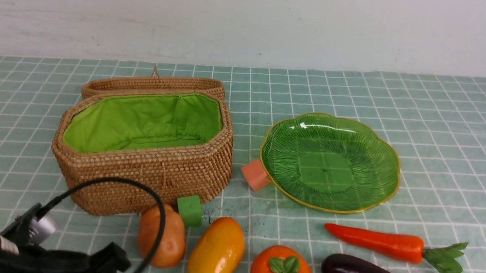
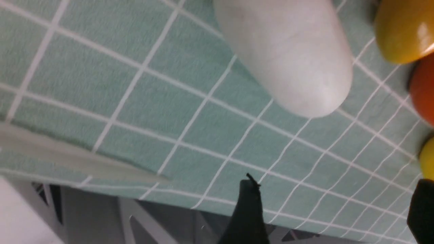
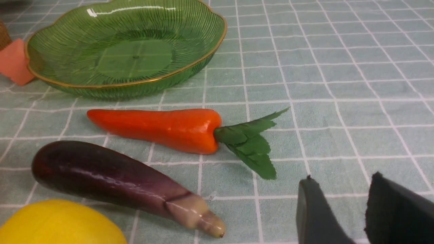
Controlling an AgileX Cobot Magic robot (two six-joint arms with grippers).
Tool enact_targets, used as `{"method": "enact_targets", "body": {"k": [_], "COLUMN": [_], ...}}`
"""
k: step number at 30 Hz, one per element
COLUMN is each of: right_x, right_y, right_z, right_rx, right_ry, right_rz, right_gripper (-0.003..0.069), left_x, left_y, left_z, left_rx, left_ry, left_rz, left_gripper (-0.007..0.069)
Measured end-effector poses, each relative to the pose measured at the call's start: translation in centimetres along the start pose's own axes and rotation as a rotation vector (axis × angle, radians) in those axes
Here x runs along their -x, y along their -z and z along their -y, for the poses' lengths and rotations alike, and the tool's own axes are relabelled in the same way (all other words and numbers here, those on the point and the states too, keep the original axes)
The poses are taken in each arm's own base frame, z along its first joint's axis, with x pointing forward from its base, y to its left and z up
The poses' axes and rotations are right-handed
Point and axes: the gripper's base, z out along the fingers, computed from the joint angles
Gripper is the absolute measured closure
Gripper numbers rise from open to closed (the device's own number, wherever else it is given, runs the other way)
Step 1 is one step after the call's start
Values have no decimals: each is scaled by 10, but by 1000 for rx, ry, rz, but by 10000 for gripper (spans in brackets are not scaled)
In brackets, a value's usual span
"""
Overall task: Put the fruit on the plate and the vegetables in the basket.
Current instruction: Take a daikon with your left arm and place it on the basket on the left.
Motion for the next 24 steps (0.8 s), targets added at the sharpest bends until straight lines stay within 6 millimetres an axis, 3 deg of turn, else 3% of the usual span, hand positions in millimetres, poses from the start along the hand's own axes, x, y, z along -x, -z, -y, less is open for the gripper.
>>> {"method": "enact_targets", "body": {"k": [1,3,5,11,17,24], "right_x": [0,0,0,0,0,0], "right_y": [0,0,0,0,0,0], "right_z": [0,0,0,0,0,0], "right_rx": [0,0,0,0,0,0], "right_ry": [0,0,0,0,0,0], "right_rz": [0,0,0,0,0,0], "right_gripper": [418,418,418,418,418,418], "left_x": [-2,-23,-28,-14,-10,-7], "left_y": [-1,-8,-14,-30,-52,-65], "left_z": [0,5,6,10,25,24], "left_rx": [4,51,91,133,57,117], "left_ry": [-16,11,97,230,204,221], "left_rz": [-1,27,118,327,318,303], "left_gripper": [50,50,50,50,32,18]}}
